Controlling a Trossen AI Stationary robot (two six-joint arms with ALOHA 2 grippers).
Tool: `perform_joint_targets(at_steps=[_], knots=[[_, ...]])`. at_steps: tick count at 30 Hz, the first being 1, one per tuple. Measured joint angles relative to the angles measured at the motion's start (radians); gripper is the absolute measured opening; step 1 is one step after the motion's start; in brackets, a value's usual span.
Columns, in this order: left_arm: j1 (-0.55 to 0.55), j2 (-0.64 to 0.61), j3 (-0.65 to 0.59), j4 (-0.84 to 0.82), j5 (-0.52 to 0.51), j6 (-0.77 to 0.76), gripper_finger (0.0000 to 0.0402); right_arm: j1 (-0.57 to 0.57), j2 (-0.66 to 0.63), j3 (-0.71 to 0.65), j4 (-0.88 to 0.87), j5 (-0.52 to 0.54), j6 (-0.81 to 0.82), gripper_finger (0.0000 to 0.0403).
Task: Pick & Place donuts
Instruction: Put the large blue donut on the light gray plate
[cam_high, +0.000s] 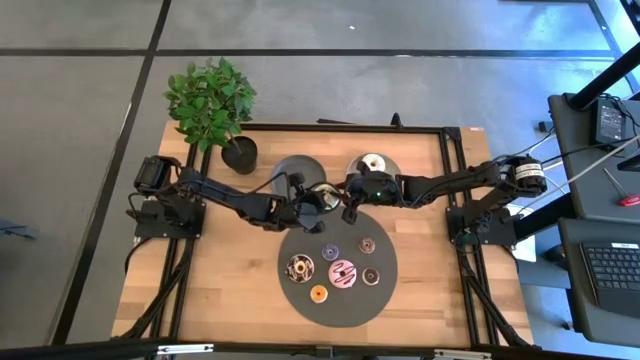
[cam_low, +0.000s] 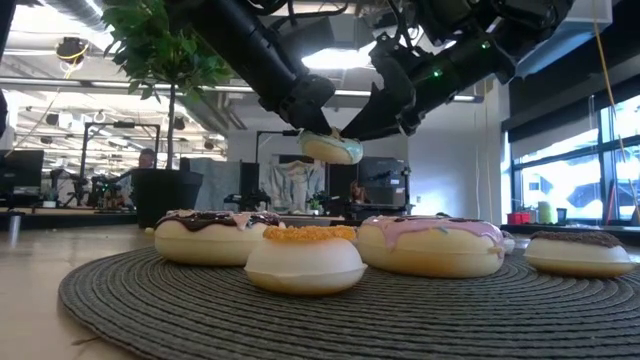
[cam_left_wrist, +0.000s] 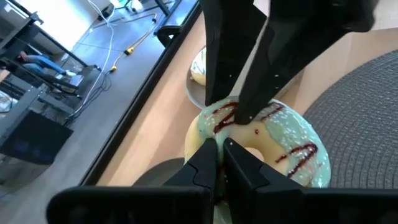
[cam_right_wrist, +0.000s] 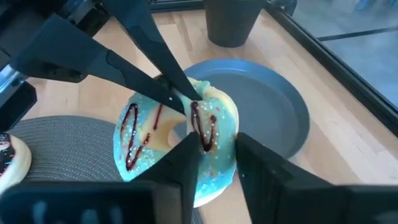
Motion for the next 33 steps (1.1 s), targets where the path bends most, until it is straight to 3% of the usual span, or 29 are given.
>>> perform_joint_targets(at_steps=[11,20,26,33], knots=[[-0.005,0.000,0.000,0.001,-0.006,0.027,0.0025,0.000,0.000,0.000,-0.002,-0.005,-0.003,0.0012],[-0.005,-0.001,0.000,-0.004,0.019,0.093,0.0057,0.001,0.000,0.000,-0.010,-0.005,0.023,0.0014],[-0.010,-0.001,0.000,-0.003,0.006,0.075,0.0121,-0.007,-0.007,0.000,-0.044,0.047,0.043,0.0010],[-0.023,-0.001,0.000,-0.036,0.006,0.054,0.0162,-0.099,-0.084,0.000,-0.269,-0.007,0.108,0.0011]])
